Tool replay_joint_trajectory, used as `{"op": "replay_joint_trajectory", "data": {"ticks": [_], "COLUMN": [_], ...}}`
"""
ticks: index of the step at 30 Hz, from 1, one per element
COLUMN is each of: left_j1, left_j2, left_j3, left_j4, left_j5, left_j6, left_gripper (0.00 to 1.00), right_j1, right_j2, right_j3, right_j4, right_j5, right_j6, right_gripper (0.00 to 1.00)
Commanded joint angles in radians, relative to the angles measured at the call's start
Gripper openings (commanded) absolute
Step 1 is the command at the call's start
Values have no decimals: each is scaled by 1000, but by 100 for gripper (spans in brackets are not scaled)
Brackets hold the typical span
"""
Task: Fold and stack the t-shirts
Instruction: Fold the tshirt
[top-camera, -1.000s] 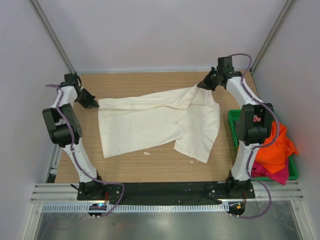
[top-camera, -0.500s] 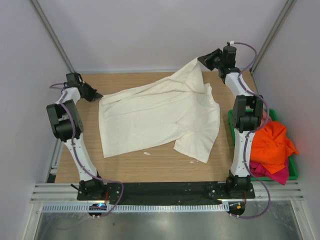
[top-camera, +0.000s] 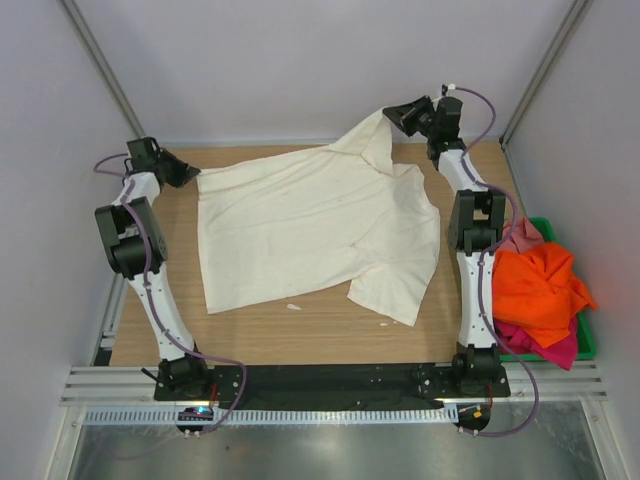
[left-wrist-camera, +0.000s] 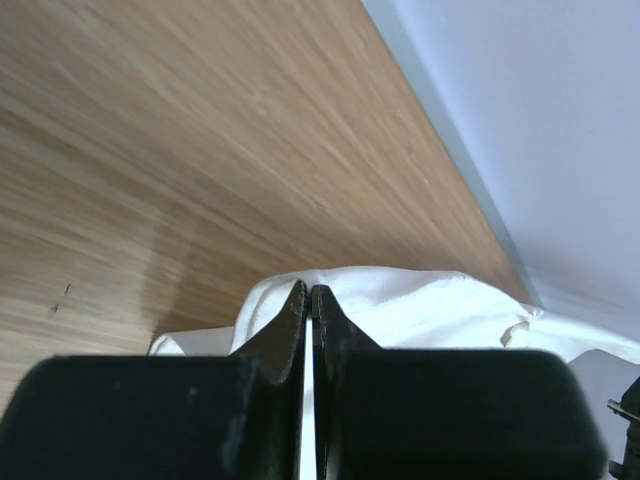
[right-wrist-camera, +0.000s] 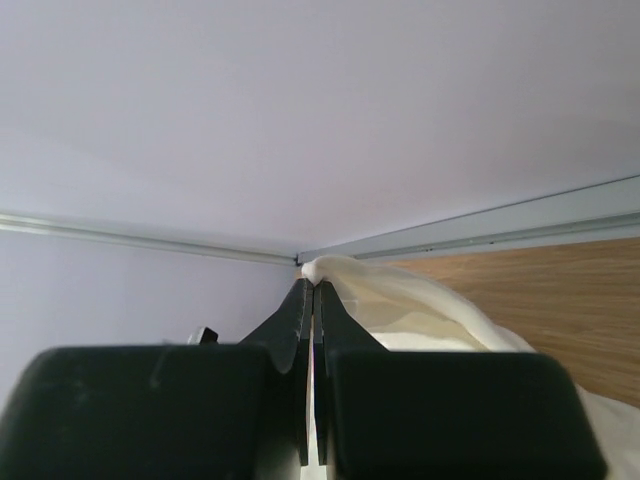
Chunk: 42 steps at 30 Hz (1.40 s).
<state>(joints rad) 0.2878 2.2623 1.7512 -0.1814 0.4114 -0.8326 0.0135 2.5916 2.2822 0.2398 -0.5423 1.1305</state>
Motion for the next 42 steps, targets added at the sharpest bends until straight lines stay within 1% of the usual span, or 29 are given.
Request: {"op": "replay_joint_trajectory", "data": {"ticks": [1,3,5,13,17,23,26,30,32,36,38,40,42], "left_j1": [21,22,24,24,24,22,24,22,22,24,22,22,22], "left_j2": [-1,11,34,85,91,62,30,-21,-55,-125,-156,-202,-228], "left_j3": [53,67,102,195,232,235,222,185,153,81,21,-19,-82], "left_j4": [85,80,73,59,17,-81,-142,-196,-243,-288,-319,-355,-383], "left_j5": [-16,-16,-8,18,32,23,6,1,-16,-13,-17,-63,-56], "left_j6": [22,39,58,75,81,125,165,197,223,233,234,248,251], "left_gripper": [0,0,0,0,0,0,0,0,0,0,0,0,0], "right_j1": [0,0,-33,-44,-43,-43,-35,-30,-30,-30,-30,-30,-29], "right_j2": [-30,-30,-24,25,-28,-142,-211,-339,-367,-432,-485,-522,-564], "right_j3": [34,28,33,123,63,-47,-125,-249,-286,-334,-401,-481,-557], "right_j4": [66,66,65,87,55,-88,-141,-234,-357,-506,-536,-543,-547], "right_j5": [-71,-90,-90,-82,-110,-200,-223,-182,-171,-165,-159,-154,-157], "right_j6": [-20,-21,-20,54,57,-3,-17,-83,-124,-187,-210,-218,-233], "right_gripper": [1,1,1,1,1,1,1,1,1,1,1,1,1]}}
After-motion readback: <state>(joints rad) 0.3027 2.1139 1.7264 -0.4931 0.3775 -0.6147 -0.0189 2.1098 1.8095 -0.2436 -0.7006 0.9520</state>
